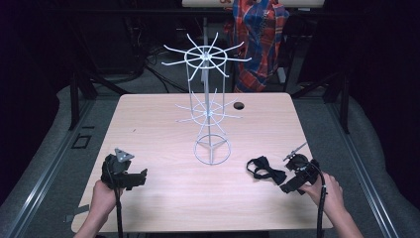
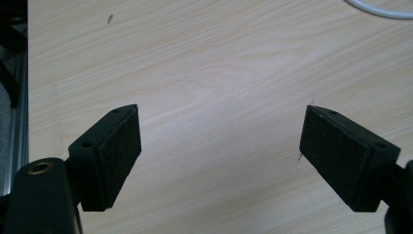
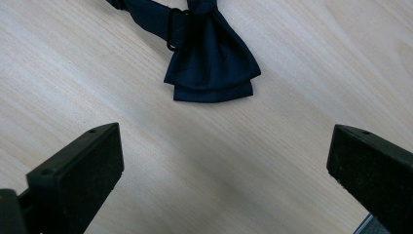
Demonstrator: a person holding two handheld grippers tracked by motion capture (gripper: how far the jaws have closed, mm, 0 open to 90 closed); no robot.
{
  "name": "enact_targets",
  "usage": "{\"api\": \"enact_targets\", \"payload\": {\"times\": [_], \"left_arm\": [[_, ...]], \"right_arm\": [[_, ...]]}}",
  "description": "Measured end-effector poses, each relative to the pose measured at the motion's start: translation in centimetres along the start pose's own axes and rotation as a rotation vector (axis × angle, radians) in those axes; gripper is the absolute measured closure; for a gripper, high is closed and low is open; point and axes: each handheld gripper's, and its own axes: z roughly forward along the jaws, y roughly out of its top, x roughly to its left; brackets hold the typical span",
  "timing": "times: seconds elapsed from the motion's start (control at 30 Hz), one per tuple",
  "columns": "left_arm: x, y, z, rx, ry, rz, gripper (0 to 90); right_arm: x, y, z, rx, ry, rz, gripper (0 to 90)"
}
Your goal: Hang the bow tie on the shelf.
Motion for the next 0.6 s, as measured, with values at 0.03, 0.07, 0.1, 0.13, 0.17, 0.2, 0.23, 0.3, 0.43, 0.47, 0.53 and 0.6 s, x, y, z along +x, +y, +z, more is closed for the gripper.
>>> {"api": "enact_targets", "payload": {"times": [0.03,0.07,0.1,0.13,0.17,0.2,0.23,0.3,0.43,0.47,0.53,0.6], "left_arm": [[-0.01,0.0,0.01,-0.001,-0.001,0.0,15.5],[-0.01,0.01,0.01,-0.001,-0.001,0.001,15.6],[-0.02,0.01,0.01,-0.002,0.0,0.001,15.6],[-0.03,0.01,0.03,-0.003,0.001,0.001,15.5],[-0.03,0.02,0.03,-0.001,0.0,0.001,15.5],[-0.04,0.01,0.05,-0.002,0.001,0.001,15.5],[-0.04,0.01,0.05,-0.002,0.001,0.001,15.5],[-0.03,0.01,0.04,0.0,0.0,0.001,15.6],[0.0,-0.01,0.03,0.0,0.0,-0.001,15.6],[0.01,-0.02,0.03,-0.001,0.0,-0.003,15.6],[0.0,-0.01,0.02,0.0,-0.001,-0.002,15.6],[-0.03,0.0,0.01,-0.004,0.002,0.0,15.5]], "right_arm": [[-0.02,0.01,0.02,0.001,0.002,-0.002,0.0],[0.0,0.01,0.06,-0.009,0.012,-0.002,0.0],[-0.01,0.01,0.03,-0.015,0.017,-0.002,0.0],[0.21,-0.15,0.31,-0.068,0.025,0.033,0.0],[0.03,0.03,-0.04,-0.035,0.019,-0.004,0.0],[0.08,0.06,-0.11,-0.044,0.028,-0.005,0.0],[0.12,0.11,-0.19,-0.047,0.035,-0.009,0.0],[0.17,0.16,-0.22,-0.049,0.034,-0.012,0.0],[0.37,0.43,0.07,-0.058,0.052,-0.021,0.0],[0.33,0.49,0.06,-0.055,0.05,-0.029,0.0],[0.47,0.51,0.3,-0.087,0.053,-0.009,0.0],[0.37,0.72,0.12,-0.066,0.049,-0.027,0.0]]}}
